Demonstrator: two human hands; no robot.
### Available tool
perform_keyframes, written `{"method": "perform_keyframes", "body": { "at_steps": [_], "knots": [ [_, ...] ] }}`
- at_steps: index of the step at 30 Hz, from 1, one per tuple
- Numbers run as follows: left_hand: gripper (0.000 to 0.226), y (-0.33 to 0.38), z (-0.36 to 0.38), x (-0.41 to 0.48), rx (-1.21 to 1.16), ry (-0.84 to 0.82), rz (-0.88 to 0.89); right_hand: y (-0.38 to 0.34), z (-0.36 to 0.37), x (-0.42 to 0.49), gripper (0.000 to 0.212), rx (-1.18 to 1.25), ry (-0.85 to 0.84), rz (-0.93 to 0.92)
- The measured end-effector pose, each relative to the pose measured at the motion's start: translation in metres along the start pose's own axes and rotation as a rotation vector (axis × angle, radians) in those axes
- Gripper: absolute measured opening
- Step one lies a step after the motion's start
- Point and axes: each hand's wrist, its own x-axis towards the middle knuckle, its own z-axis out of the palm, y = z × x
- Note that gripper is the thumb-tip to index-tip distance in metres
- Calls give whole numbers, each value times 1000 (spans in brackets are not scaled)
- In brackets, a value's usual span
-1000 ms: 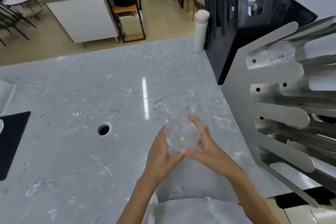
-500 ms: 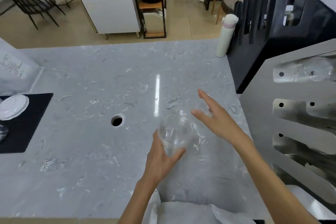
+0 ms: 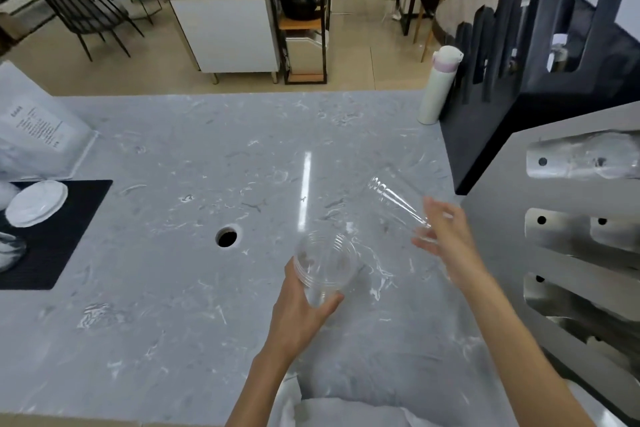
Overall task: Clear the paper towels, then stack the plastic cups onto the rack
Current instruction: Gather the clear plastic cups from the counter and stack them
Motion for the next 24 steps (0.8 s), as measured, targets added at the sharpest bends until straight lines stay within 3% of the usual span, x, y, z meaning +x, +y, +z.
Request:
{"method": "perform_keyframes", "body": {
  "at_steps": [2,5,7,11,17,22,24],
  "knots": [
    [87,2,4,3,2,-31,28,7,-14,-11,79,381,-135,217],
    [85,6,9,6,10,-73,59,21,-17,-32,68,542,-299,284],
    [86,11,11,6,33,-92,89,27,-8,-47,58,432,-378,200],
    [76,19,9,6,64,-88,158,25,15,-70,63,16,-442,17],
    [64,20,0,8,129,-78,250,17,29,-85,60,-214,-620,-40],
    [76,5,12,12,-46,-70,168,23,36,-96,95,-458,-678,-153],
    [52,6,16,19,-152,-96,187,20,32,-99,101,-477,-641,-216]
  ]
}}
